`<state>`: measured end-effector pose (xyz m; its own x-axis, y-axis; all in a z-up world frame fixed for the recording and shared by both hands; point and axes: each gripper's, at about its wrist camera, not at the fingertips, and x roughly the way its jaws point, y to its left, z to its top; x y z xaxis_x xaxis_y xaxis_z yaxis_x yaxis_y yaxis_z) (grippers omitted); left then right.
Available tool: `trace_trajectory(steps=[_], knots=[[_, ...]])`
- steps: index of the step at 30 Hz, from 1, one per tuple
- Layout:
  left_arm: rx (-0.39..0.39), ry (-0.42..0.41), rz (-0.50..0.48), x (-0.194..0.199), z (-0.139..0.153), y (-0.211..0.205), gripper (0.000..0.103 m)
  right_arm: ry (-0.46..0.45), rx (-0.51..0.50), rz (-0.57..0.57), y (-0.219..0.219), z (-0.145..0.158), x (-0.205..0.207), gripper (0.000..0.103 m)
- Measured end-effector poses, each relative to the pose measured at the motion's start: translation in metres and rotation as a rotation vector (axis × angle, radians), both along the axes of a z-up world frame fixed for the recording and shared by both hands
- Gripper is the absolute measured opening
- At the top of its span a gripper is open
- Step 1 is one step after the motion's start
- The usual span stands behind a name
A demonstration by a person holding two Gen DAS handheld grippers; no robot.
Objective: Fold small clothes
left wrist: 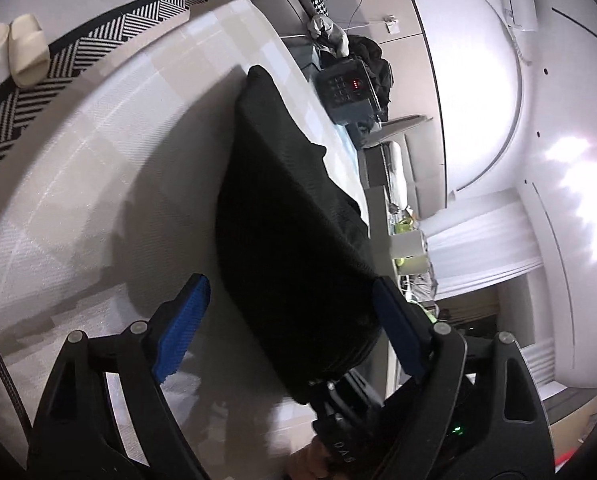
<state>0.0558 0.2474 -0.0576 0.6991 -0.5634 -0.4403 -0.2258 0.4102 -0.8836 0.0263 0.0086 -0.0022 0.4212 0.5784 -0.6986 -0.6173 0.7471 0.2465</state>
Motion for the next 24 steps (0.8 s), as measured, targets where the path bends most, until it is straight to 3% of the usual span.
trace_trajectory(steps=[4, 8, 13, 19, 22, 24], knots=[[0.003, -0.006, 0.044, 0.0, 0.004, 0.01, 0.081, 0.03, 0.006, 0.002, -0.001, -0.004, 0.003, 0.011], [0.041, 0.028, -0.011, 0.016, 0.0, 0.002, 0.081, 0.036, 0.014, 0.016, 0.001, -0.006, 0.004, 0.011], [0.007, 0.074, -0.13, 0.055, -0.019, -0.018, 0.081, 0.022, 0.034, 0.027, -0.003, -0.002, 0.007, 0.011], [-0.072, 0.114, -0.158, 0.094, -0.038, -0.021, 0.08, 0.011, 0.059, 0.035, -0.008, 0.006, 0.002, 0.011], [-0.069, 0.139, -0.178, 0.115, -0.039, -0.022, 0.079, 0.016, 0.076, 0.038, -0.012, 0.01, 0.001, 0.011], [-0.047, 0.155, -0.189, 0.123, -0.039, -0.025, 0.074, 0.013, 0.083, 0.041, -0.013, 0.013, -0.001, 0.011]])
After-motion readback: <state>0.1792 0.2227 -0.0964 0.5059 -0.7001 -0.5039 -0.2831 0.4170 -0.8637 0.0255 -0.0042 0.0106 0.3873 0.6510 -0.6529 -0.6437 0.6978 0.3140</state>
